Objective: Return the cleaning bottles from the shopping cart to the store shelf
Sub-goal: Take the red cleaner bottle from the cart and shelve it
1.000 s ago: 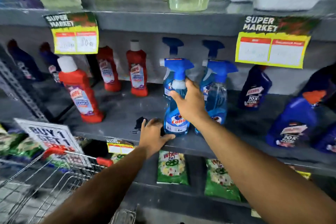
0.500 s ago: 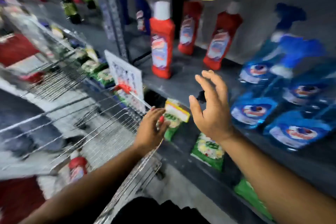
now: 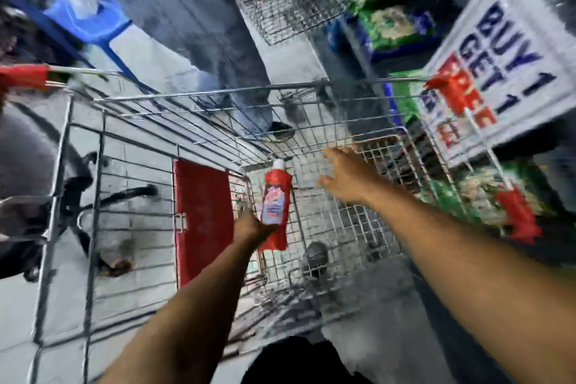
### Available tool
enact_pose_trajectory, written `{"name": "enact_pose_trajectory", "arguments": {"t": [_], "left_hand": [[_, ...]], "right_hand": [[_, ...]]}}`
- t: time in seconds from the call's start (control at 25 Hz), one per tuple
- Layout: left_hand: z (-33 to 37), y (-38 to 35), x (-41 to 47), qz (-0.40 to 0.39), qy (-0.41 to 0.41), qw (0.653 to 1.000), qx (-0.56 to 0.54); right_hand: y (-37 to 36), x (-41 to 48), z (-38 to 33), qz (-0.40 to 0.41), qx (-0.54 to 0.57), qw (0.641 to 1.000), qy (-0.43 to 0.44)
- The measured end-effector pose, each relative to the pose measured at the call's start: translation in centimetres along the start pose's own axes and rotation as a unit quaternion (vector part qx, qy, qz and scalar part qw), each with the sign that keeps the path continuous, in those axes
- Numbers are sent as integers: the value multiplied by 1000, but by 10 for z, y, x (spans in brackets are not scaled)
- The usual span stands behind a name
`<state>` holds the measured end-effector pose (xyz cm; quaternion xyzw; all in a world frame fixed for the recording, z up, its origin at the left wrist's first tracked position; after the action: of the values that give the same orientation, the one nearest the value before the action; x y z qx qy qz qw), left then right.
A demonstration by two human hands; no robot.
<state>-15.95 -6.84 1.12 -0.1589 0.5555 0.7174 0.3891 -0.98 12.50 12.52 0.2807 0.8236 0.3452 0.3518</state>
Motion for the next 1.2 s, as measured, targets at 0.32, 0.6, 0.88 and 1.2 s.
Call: {"name": "enact_pose_trajectory", "arguments": {"t": [0.32,0.6,0.88,1.2], "left_hand": [[-37,-72,33,1,104,994,-9],[-41,-84,35,52,139,989,-12],[-12,-87,9,22,68,994,-83],[87,-26,-91,22,-148,986,-71]], "right_hand": [[-145,132,8,-74,31,987,-139],[-201,155,18,-60,35,977,-202],[-148,120,51,-34,135,953,-268],[32,6,47,147,246,934,-213]]}}
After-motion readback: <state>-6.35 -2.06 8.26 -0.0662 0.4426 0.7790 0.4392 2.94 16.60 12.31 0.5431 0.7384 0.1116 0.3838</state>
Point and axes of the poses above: each hand's wrist, its own x-axis towards the middle knuckle, its own y-axis out of the back of the hand, z = x × y, the point moved 7 cm from there along x, towards the middle knuckle, and after that the axes turned 5 degrees about z, right-handed, at the moved point
